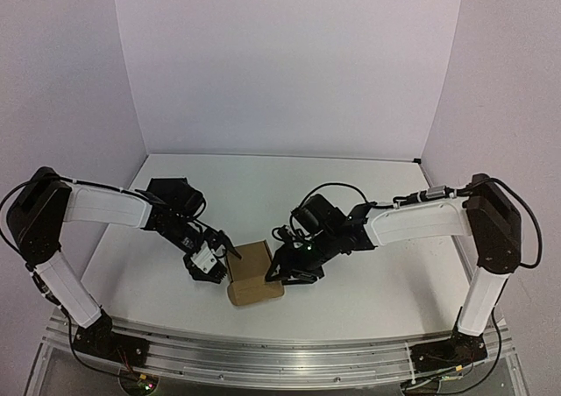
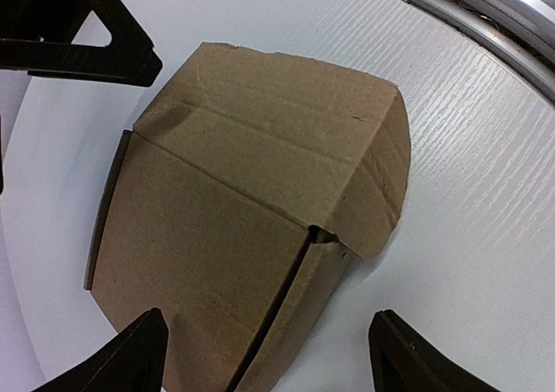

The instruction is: Fold the paper box

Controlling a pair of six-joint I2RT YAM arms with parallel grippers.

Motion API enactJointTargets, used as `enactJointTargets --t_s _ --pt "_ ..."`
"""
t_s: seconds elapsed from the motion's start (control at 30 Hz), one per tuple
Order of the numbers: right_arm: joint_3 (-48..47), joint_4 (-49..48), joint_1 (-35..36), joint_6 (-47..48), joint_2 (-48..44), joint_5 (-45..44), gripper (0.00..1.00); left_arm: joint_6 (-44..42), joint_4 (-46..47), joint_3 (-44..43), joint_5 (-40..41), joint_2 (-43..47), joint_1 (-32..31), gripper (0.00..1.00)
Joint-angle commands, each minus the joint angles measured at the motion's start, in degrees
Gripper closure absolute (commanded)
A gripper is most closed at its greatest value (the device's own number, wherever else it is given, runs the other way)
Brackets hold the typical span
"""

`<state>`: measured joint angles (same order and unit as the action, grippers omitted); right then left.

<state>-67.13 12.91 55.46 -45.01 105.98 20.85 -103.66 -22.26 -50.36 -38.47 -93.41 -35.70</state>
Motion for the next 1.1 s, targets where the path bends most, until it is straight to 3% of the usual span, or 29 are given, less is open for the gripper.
enactJointTargets --t_s 0.0,0.17,0.5,0.67,0.9,1.07 --pt "0.4 -3.8 0.0 0.4 1.7 2.6 0.50 3.4 4.1 1.4 1.1 -0.1 -1.6 0.22" --pt "0.2 -4.1 0.0 1.2 2.3 2.9 0.50 4.9 3.9 1.8 1.2 -0.2 -2.2 0.27" --pt "1.8 -0.6 -4.9 -0.6 -5.1 -3.1 0.40 3.2 5.0 2.0 1.1 2.9 -1.2 0.16" --pt "-6.3 2.3 -9.1 2.0 2.3 0.3 0.39 -2.6 4.4 1.7 0.4 3.7 0.7 0.16" --pt "-16.3 2.5 -9.8 3.6 12.8 6.9 0.38 -11.4 5.0 0.6 0.2 0.3 0.7 0.15" --pt "-19.0 2.5 -9.8 2.6 17.4 9.1 0.39 -16.1 14.9 3.4 0.6 -2.8 0.8 0.13"
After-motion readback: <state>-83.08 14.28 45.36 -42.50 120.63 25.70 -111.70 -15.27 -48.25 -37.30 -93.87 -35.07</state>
